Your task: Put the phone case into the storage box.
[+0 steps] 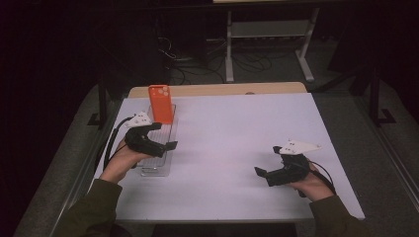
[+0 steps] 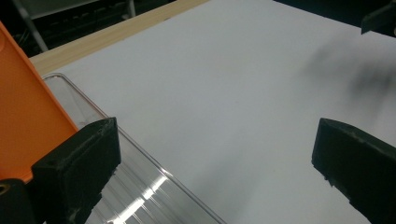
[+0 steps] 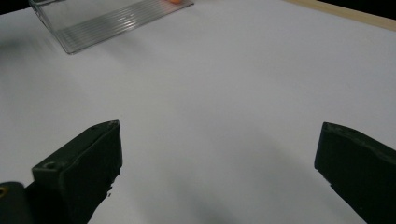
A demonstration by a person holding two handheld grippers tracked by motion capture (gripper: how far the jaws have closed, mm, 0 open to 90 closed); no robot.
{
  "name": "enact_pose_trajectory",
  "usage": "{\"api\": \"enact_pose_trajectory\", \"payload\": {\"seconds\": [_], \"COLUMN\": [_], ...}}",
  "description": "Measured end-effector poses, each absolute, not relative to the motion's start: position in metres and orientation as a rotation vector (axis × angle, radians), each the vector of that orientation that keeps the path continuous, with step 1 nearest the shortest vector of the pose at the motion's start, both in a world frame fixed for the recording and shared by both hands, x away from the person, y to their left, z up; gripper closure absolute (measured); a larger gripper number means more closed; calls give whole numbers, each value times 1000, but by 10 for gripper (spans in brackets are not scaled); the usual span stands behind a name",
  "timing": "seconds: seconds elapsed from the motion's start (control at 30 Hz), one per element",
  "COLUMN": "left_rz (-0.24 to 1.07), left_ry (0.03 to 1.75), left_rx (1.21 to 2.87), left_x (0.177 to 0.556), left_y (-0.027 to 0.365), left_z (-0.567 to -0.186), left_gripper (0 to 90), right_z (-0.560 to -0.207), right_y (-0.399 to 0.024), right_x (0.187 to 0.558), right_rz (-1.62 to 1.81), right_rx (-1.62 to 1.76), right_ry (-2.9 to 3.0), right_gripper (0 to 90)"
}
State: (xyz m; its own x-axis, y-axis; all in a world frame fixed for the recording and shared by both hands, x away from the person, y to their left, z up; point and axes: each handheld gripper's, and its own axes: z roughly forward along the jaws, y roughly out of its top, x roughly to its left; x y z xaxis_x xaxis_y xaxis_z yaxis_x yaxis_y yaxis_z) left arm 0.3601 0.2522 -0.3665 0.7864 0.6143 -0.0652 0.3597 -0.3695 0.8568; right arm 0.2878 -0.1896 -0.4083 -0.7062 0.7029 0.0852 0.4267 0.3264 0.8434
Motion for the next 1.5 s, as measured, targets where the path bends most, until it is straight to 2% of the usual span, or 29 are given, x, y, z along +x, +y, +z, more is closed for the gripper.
{"api": "enact_pose_trajectory", "payload": {"seconds": [1.0, 1.5], "left_rz": [310, 314], "left_ry": [680, 651], "left_rx": [2044, 2062], "left_x": [326, 324], "left_y": [261, 262], "left_z": [-388, -391], "left_gripper": [5, 5], "right_z": [-400, -396], "right_y": [-188, -188], "right_x": [289, 288], "right_rz": [1351, 1365], "right_rx": [996, 991], "right_ry": [2301, 2302], "right_gripper": [3, 3]}}
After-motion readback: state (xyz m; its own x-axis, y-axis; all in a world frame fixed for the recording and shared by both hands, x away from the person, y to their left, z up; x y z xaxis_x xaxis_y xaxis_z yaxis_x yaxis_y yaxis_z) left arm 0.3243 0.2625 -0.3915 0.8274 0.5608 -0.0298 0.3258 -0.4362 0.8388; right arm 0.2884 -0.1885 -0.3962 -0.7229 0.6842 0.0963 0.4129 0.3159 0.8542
